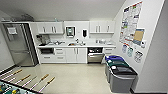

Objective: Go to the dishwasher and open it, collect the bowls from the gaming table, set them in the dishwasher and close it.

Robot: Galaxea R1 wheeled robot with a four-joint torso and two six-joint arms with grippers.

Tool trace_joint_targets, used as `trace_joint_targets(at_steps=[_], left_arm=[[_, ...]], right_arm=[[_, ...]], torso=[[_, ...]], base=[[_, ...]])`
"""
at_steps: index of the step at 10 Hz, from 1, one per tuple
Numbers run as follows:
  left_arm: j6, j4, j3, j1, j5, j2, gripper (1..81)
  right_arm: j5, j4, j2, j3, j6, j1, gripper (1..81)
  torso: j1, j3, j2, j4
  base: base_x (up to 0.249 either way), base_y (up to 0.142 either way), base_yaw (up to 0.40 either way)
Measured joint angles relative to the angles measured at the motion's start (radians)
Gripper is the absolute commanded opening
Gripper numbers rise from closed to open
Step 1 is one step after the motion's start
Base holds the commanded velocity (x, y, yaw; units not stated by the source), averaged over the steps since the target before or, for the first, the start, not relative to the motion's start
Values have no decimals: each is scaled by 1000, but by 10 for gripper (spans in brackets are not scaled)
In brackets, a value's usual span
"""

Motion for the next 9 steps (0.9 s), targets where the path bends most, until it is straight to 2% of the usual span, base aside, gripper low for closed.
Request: trace_joint_targets(at_steps=[9], left_arm=[[0, 0, 0, 0, -1, -8, 10]], right_arm=[[0, 0, 1, -1, 0, 0, 10]], torso=[[0, 0, 0, 0]], base=[[180, 0, 0]])
